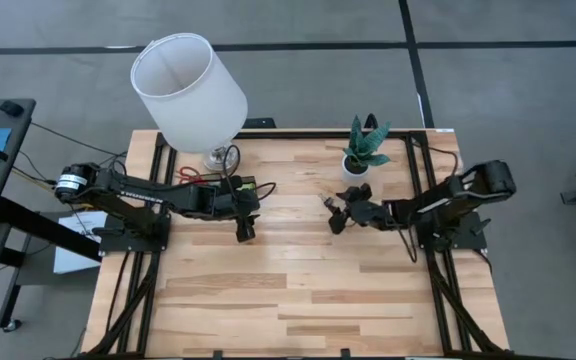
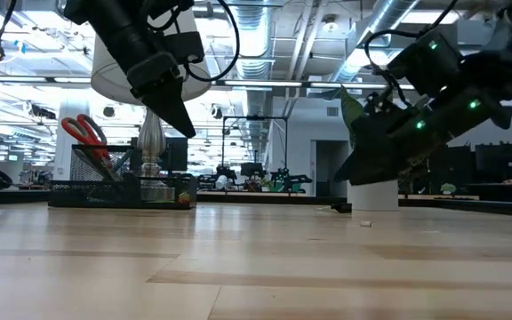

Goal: Pick and place office supplies into organizer
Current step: Put the black binder clip into the black desk organizer

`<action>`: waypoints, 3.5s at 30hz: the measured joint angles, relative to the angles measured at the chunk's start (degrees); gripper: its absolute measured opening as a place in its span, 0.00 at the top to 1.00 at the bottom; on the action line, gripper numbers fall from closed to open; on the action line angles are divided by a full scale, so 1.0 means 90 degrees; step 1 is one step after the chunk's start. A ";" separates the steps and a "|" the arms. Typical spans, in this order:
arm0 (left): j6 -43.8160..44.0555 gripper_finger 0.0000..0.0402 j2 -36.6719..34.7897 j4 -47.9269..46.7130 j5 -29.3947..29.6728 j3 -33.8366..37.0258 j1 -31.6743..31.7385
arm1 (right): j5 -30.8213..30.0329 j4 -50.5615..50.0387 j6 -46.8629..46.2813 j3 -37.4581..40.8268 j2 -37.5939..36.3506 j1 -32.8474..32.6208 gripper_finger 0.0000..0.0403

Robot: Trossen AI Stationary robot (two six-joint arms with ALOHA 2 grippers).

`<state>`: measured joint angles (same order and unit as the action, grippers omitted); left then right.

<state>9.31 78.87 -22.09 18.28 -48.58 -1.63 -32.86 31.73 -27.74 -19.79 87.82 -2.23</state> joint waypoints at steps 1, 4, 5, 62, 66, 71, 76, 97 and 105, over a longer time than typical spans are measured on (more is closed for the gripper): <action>-0.0002 0.55 0.0000 0.0000 0.0000 0.0000 0.0000 | -0.0004 0.0120 0.0115 -0.0037 0.0170 -0.0019 0.40; -0.0002 0.55 -0.0002 0.0000 0.0002 0.0002 0.0000 | -0.0008 0.0170 0.0310 -0.0204 0.0757 -0.0044 0.40; -0.0002 0.55 -0.0002 -0.0002 0.0002 0.0002 0.0000 | -0.0007 0.0178 0.0322 -0.0316 0.0960 -0.0021 0.40; 0.0392 0.55 -0.0029 -0.4163 0.1970 -0.2680 -0.0619 | 0.0694 0.2599 0.0369 -0.2366 0.2578 -0.0231 0.68; 0.0392 0.55 -0.0034 -0.5115 0.3119 -0.3676 -0.0739 | 0.0968 0.2461 0.0957 -0.3212 0.2666 -0.0135 0.70; 0.0267 0.55 -0.0034 -0.6017 0.4364 -0.4732 -0.0740 | 0.1209 0.2028 0.1764 -0.4840 0.3495 -0.0052 0.66; 0.0301 0.55 -0.0034 -0.6599 0.4938 -0.5497 -0.0741 | 0.1185 0.0897 0.2139 -0.6719 0.4662 -0.0025 0.68; 0.0438 0.55 -0.0032 -0.7142 0.4796 -0.5787 -0.0741 | 0.1771 -0.1805 0.2032 -1.0524 0.6643 0.0435 0.67; 0.0448 0.55 -0.0032 -0.7140 0.4794 -0.5787 -0.0741 | 0.1765 -0.1804 0.2030 -1.0524 0.6643 0.0446 0.52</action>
<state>13.34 78.59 -86.35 61.43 -100.66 -8.29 -16.97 15.49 -9.47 -114.50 147.61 1.78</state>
